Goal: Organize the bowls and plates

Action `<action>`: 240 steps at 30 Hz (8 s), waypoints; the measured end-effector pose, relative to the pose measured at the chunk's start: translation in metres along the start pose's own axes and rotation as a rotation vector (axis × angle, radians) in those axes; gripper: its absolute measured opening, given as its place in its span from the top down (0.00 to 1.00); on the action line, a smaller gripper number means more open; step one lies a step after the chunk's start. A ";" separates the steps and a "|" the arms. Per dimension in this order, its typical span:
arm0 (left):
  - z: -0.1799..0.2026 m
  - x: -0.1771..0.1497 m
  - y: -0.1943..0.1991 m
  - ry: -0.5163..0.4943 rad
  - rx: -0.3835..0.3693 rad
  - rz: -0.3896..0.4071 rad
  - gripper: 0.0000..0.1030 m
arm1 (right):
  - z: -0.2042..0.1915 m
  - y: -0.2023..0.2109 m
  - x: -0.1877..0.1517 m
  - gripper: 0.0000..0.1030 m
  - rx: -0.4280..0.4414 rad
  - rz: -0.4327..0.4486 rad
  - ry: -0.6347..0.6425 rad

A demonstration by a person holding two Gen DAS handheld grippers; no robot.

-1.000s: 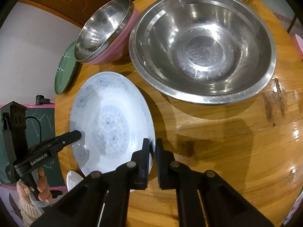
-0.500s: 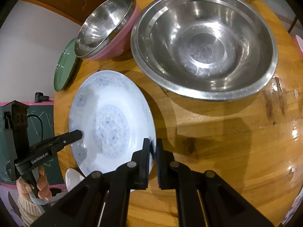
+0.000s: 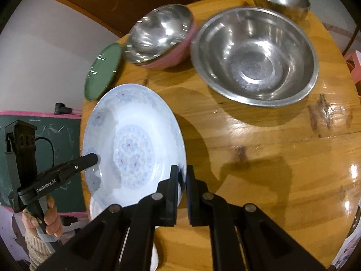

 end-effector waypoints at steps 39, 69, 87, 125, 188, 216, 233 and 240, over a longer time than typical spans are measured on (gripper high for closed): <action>-0.058 -0.224 0.019 0.163 0.115 -0.004 0.93 | -0.048 -0.074 -0.182 0.94 -0.054 -0.133 0.213; -0.036 -0.200 0.070 0.076 0.244 0.119 0.38 | -0.064 -0.044 -0.180 0.67 -0.082 -0.069 0.276; -0.009 -0.094 0.185 0.019 0.337 0.366 0.33 | -0.115 0.047 -0.127 0.67 -0.064 0.047 0.356; -0.093 0.122 0.128 0.107 0.361 0.310 0.33 | -0.226 0.079 0.082 0.67 0.023 0.260 0.314; -0.189 0.074 0.030 0.352 0.096 0.306 0.94 | -0.203 -0.093 0.110 0.92 -0.114 0.088 0.265; -0.016 -0.134 0.147 0.109 0.096 0.316 0.93 | -0.116 0.075 -0.120 0.92 0.039 0.233 0.302; -0.033 -0.234 0.049 0.177 0.147 0.195 0.90 | -0.053 -0.020 -0.200 0.92 -0.026 0.148 0.266; -0.034 -0.238 0.044 0.175 0.176 0.201 0.90 | -0.049 -0.033 -0.206 0.92 -0.034 0.114 0.281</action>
Point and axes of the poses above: each gripper's, at about its wrist camera, not at the fingertips, and y roughly against the way its jaws point, z to its right, x to its top, the point moved 1 cm from there along -y, roughly the way its jaws point, and after that the axes turned 13 degrees about -y, right-handed, at the moved point
